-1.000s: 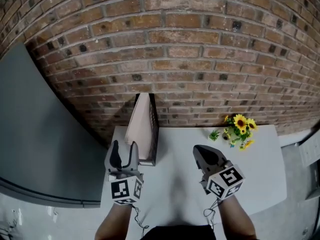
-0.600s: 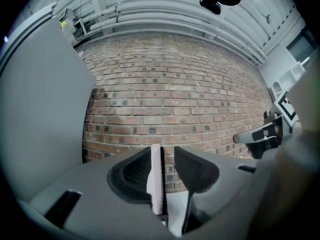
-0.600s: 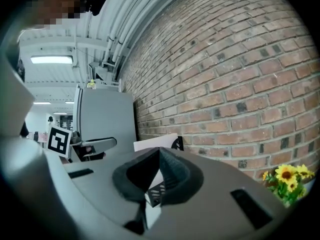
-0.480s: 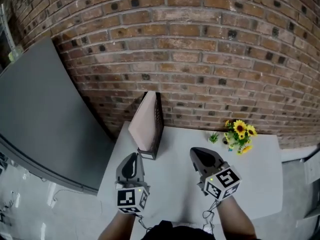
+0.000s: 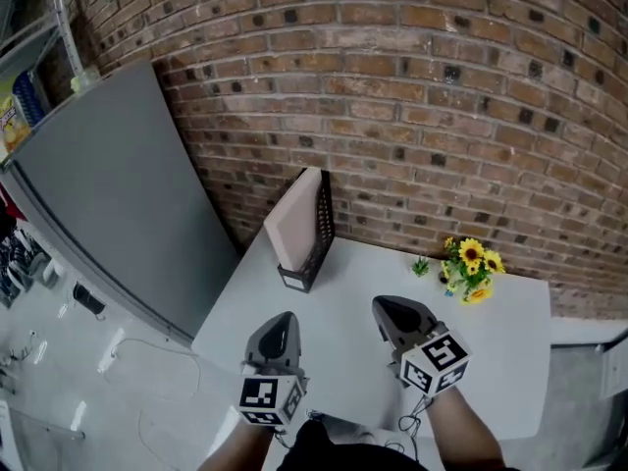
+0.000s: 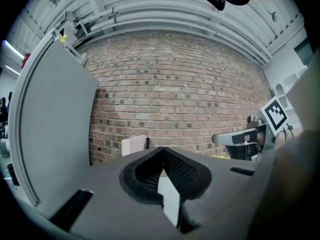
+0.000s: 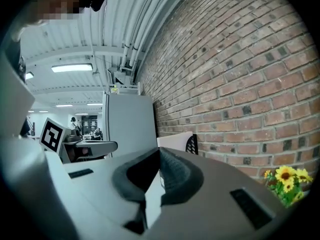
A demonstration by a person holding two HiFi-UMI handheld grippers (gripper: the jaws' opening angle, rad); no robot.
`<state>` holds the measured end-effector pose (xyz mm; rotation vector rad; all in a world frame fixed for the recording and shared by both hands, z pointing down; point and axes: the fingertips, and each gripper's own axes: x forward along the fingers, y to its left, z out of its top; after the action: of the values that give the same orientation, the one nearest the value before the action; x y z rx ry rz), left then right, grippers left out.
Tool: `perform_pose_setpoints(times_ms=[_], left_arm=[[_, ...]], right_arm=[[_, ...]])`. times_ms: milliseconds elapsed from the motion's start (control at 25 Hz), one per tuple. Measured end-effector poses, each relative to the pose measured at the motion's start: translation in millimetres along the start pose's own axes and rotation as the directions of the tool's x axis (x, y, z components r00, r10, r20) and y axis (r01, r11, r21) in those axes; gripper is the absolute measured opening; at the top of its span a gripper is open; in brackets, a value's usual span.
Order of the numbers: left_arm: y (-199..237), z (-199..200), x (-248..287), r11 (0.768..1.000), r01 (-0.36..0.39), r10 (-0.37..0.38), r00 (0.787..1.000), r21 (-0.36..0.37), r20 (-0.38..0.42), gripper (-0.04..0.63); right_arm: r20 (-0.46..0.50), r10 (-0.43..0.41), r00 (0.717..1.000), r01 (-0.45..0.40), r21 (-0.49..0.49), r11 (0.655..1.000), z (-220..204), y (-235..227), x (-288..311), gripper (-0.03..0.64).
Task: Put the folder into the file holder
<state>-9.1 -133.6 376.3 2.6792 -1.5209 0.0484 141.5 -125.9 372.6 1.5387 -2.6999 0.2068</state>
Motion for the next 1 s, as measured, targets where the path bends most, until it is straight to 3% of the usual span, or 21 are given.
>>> perform_pose_setpoints(times_ms=[520,1000], left_arm=[[-32,-19,-67,0.997,-0.058,0.056,0.997,-0.041,-0.051,0.006],[-10,-31,-74,0.997,0.037,-0.043,0.996,-0.071,-0.075,0.006]], right_arm=[[-0.036,0.149,0.988,-0.149,0.018,0.989,-27,45,-26,0.003],[-0.051,0.092,0.994,-0.089,0.046,0.995,-38,70,-9,0.003]])
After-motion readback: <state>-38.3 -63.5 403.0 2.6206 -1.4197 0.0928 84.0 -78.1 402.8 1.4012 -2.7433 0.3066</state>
